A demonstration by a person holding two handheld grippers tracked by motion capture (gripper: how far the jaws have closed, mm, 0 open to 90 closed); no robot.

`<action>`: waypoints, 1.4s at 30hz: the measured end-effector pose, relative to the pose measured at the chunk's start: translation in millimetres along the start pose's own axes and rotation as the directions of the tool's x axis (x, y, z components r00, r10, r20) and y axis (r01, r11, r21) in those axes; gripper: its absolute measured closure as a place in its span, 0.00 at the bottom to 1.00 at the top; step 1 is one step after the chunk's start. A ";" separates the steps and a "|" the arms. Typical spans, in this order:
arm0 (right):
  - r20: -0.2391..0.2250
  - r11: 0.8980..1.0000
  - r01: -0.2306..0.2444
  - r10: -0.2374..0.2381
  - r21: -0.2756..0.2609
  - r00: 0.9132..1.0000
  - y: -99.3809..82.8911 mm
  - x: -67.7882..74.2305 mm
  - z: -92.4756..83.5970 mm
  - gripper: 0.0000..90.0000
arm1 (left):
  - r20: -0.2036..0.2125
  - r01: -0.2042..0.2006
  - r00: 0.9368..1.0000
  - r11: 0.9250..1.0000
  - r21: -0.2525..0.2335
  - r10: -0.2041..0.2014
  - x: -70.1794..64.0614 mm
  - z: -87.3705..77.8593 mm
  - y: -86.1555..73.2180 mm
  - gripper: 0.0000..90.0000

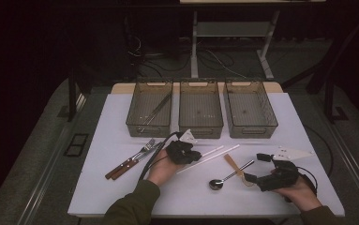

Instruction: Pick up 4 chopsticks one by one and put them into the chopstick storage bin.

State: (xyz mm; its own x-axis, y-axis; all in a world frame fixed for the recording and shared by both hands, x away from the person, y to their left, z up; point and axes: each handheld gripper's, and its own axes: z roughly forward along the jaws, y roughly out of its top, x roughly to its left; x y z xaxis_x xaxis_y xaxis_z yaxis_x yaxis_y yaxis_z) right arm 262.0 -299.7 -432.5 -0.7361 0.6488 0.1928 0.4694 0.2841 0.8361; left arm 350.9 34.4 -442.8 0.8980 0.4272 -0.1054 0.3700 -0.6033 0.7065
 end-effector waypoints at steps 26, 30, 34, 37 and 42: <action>0.001 1.000 -0.001 0.001 -0.004 1.000 0.2 0.2 -0.6 0.03 | 0.020 0.038 0.999 0.997 -0.072 -0.037 7.2 -66.9 0.4 0.93; 0.000 1.000 0.000 0.000 -0.003 1.000 0.2 0.1 -0.7 0.03 | 0.014 0.042 0.999 0.997 -0.061 -0.042 10.2 -79.0 -2.9 0.93; 0.000 1.000 0.001 -0.001 -0.003 1.000 0.2 0.3 -0.7 0.03 | 0.004 0.052 0.999 0.996 -0.068 -0.052 14.4 -92.2 -6.4 0.93; -0.001 1.000 0.002 -0.002 -0.001 1.000 0.2 0.9 -0.9 0.03 | -0.007 0.062 0.998 0.995 -0.076 -0.062 19.1 -101.1 -9.3 0.93; -0.002 1.000 0.004 -0.004 0.001 1.000 0.2 1.5 -0.2 0.03 | -0.030 0.085 0.996 0.992 -0.089 -0.088 25.8 -112.5 -13.5 0.93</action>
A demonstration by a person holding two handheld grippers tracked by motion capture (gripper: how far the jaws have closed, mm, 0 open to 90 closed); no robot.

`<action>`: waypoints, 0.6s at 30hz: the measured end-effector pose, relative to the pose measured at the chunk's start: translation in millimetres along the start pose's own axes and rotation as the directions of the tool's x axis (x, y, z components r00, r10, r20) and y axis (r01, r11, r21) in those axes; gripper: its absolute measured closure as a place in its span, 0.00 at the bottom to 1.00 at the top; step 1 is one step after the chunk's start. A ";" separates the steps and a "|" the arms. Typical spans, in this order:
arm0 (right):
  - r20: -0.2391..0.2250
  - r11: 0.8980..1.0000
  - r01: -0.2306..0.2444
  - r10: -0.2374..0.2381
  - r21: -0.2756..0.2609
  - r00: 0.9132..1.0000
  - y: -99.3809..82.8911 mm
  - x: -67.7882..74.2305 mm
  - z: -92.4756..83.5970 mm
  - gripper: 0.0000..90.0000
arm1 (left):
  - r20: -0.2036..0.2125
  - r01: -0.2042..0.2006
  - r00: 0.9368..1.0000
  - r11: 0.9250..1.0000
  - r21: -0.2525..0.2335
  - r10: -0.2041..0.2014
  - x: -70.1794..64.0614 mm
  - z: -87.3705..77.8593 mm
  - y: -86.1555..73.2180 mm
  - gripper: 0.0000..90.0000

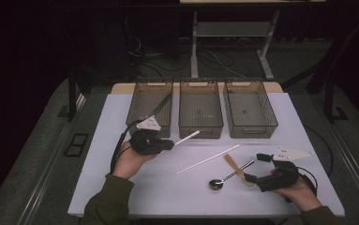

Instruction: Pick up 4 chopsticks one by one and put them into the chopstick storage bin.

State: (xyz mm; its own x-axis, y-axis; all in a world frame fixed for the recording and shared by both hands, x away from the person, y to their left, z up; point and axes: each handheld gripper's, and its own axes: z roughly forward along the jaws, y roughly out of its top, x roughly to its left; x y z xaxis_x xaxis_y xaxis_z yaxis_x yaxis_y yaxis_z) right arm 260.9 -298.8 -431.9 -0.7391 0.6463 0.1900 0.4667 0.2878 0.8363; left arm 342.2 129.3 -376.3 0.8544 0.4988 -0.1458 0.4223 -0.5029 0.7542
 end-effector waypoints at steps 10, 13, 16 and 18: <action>-0.005 1.000 0.003 -0.003 0.014 1.000 -0.8 1.5 3.5 0.03 | -0.037 0.040 0.999 0.999 -0.013 -0.040 13.4 -12.9 1.3 0.93; 0.000 1.000 -0.001 0.001 0.012 1.000 -0.8 0.3 3.9 0.03 | -0.051 0.043 0.998 0.999 -0.019 -0.044 19.4 -16.6 4.3 0.93; 0.001 1.000 -0.006 0.006 0.011 1.000 -0.9 -0.6 3.4 0.03 | -0.061 0.056 0.996 0.998 -0.028 -0.057 27.2 -20.6 8.1 0.93; 0.002 1.000 -0.006 0.006 0.010 1.000 -0.9 -0.8 3.3 0.03 | -0.076 0.064 0.995 0.998 -0.028 -0.066 32.7 -23.1 12.3 0.93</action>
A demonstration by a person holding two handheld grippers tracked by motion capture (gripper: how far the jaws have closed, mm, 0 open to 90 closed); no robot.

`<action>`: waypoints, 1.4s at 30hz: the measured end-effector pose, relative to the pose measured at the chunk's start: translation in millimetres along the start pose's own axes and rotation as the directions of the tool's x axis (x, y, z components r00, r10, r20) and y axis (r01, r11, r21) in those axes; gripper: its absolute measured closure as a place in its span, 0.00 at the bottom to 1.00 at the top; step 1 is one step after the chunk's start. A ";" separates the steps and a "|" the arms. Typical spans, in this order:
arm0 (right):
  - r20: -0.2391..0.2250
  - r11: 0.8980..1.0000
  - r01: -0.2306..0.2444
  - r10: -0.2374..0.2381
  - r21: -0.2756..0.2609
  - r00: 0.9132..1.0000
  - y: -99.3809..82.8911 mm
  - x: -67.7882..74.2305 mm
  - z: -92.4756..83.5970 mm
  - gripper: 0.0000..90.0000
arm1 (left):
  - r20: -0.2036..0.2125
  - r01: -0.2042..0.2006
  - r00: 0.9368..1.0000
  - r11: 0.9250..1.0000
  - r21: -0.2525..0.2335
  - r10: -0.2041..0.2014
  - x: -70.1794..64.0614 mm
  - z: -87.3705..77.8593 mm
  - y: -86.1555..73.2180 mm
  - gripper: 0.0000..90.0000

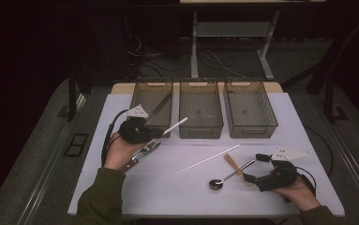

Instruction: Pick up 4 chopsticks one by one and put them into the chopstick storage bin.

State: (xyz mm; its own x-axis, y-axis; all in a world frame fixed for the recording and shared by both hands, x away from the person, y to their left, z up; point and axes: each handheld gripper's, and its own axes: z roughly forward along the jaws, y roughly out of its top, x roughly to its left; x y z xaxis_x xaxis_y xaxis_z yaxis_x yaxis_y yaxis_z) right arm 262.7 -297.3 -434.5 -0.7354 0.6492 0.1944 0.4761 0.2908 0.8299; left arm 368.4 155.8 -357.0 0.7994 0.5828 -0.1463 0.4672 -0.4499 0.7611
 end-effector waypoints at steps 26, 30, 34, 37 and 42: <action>-0.003 1.000 -0.008 0.008 -0.015 1.000 0.2 -0.8 -2.3 0.03 | -0.164 0.087 0.982 0.996 -0.019 -0.089 65.2 -1.3 61.2 0.93; -0.007 1.000 -0.015 0.015 -0.021 1.000 0.4 -1.1 -3.6 0.03 | -0.200 0.093 0.975 0.995 -0.019 -0.095 76.6 4.9 69.0 0.93; -0.010 1.000 -0.014 0.014 -0.026 1.000 0.2 -0.7 -4.6 0.03 | -0.246 0.109 0.963 0.994 -0.013 -0.109 90.1 11.3 72.8 0.93; -0.013 0.999 -0.015 0.015 -0.029 1.000 0.3 -0.9 -5.1 0.03 | -0.269 0.130 0.954 0.991 -0.028 -0.133 100.5 15.1 73.6 0.93; -0.014 0.999 -0.018 0.017 -0.035 1.000 0.3 -0.7 -5.9 0.03 | -0.289 0.155 0.945 0.987 -0.029 -0.157 112.3 30.8 74.2 0.93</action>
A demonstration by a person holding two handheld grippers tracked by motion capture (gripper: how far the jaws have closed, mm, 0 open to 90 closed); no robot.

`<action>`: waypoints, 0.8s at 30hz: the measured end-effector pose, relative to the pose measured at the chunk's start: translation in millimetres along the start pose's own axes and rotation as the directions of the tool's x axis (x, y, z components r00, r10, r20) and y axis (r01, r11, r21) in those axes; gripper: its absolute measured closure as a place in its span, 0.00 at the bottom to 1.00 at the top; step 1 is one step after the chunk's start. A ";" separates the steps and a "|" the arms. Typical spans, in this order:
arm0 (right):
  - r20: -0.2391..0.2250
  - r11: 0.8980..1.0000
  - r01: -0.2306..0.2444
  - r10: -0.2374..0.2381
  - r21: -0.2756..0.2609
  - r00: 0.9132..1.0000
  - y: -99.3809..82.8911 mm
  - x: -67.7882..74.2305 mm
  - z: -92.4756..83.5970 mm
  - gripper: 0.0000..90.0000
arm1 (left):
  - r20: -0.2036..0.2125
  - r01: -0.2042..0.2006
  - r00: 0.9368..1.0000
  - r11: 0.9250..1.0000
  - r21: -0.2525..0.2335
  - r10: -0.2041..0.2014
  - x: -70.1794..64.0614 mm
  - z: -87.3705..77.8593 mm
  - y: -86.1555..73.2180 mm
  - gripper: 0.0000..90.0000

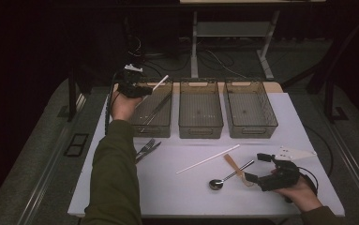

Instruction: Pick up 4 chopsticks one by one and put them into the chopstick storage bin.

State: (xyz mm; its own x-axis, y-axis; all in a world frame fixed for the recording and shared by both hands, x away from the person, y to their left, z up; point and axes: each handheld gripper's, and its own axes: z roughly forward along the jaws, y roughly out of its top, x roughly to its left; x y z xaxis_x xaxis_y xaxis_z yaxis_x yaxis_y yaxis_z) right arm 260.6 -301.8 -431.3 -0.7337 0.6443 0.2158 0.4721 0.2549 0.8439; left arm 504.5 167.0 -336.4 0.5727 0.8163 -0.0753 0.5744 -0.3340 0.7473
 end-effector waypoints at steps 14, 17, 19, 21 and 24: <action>-0.003 1.000 -0.003 0.003 -0.007 1.000 -0.3 -0.4 -2.0 0.03 | -0.059 0.036 0.998 0.995 0.095 -0.030 -6.0 49.1 2.0 0.93; -0.003 1.000 -0.004 0.004 -0.011 1.000 -0.2 0.5 -2.6 0.03 | -0.069 0.042 0.997 0.992 0.121 -0.034 -6.8 53.6 -0.2 0.93; -0.004 1.000 -0.004 0.004 -0.008 1.000 -0.2 0.5 -2.3 0.03 | -0.067 0.050 0.997 0.990 0.131 -0.042 -7.0 55.9 -1.3 0.93; -0.004 1.000 -0.004 0.004 -0.009 1.000 -0.1 0.6 -2.3 0.03 | -0.084 0.041 0.996 0.988 0.150 -0.028 -8.0 58.1 -1.7 0.93; -0.003 1.000 -0.004 0.004 -0.010 1.000 -0.1 0.2 -2.2 0.03 | -0.104 0.037 0.994 0.989 0.144 -0.022 -8.9 60.1 -2.6 0.92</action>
State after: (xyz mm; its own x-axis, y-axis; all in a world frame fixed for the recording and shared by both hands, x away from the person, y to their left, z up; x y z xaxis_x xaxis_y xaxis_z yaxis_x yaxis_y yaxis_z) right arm 259.3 -303.3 -430.3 -0.7333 0.6432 0.2203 0.4697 0.2449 0.8482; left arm 533.0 132.3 -377.4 0.4960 0.8680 -0.0223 0.6731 -0.3681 0.6414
